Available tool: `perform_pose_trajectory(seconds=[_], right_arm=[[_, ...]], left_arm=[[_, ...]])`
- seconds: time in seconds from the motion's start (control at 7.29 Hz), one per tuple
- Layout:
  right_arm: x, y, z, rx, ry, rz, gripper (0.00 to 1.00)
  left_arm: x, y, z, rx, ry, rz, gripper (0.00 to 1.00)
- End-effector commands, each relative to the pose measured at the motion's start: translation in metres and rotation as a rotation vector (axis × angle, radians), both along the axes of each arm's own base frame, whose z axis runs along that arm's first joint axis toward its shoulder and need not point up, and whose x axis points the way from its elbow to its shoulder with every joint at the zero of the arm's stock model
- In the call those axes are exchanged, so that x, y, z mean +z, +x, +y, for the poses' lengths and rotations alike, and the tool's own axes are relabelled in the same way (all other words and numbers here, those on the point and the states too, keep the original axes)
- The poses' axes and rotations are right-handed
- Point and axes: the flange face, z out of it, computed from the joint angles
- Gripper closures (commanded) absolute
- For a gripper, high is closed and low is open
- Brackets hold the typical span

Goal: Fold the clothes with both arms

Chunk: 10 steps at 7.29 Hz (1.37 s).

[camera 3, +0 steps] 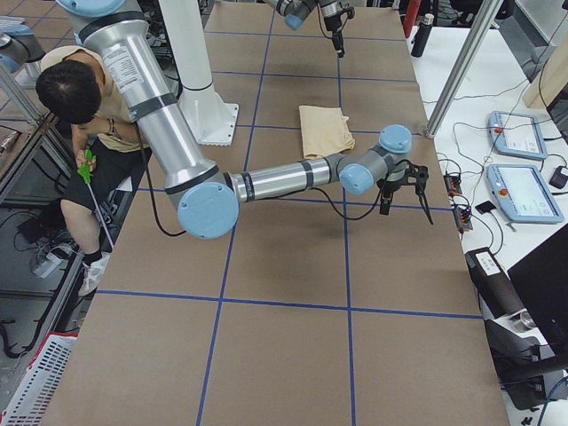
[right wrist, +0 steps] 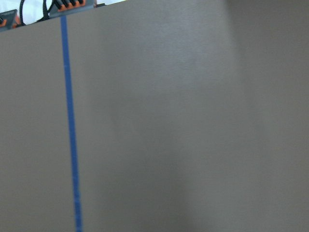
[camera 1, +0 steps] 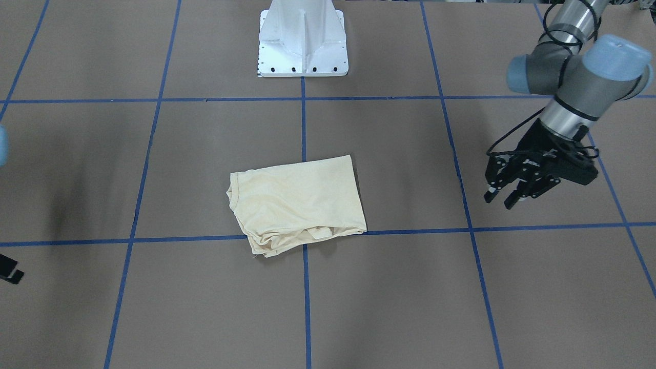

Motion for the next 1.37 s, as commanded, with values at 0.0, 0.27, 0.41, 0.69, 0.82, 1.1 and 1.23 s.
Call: perform_pose_trajectory(seconds=[0.0,0.27,0.41,0.69,0.82,1.1,1.23], right_arm=[[0.072,0.129,0.031,-0.185,0.054,0.098,0.0],[0.098,0.187,0.064,-0.249,0.035,0.11,0.0],[0.1,0.188,0.087,-0.249,0.03,0.109,0.0],[0.1,0.188,0.096,-0.252,-0.01,0.105,0.0],[0.104,0.188,0.099,-0.252,-0.016,0.103,0.0],[0.092,0.182,0.104,-0.24,0.003,0.058,0.0],[0.079,0.181,0.105,-0.239,0.018,0.036,0.0]], left_arm=[[0.064,-0.134,0.006,0.089,0.084,-0.094,0.48],[0.124,-0.21,0.027,0.136,0.126,-0.249,0.47],[0.133,-0.231,0.028,0.126,0.075,-0.267,0.44],[0.167,-0.237,0.049,0.141,0.01,-0.28,0.38],[0.168,-0.238,0.054,0.137,-0.001,-0.276,0.29],[0.16,-0.267,0.054,0.094,-0.03,-0.228,0.01],[0.164,-0.283,0.061,0.061,-0.037,-0.237,0.01]])
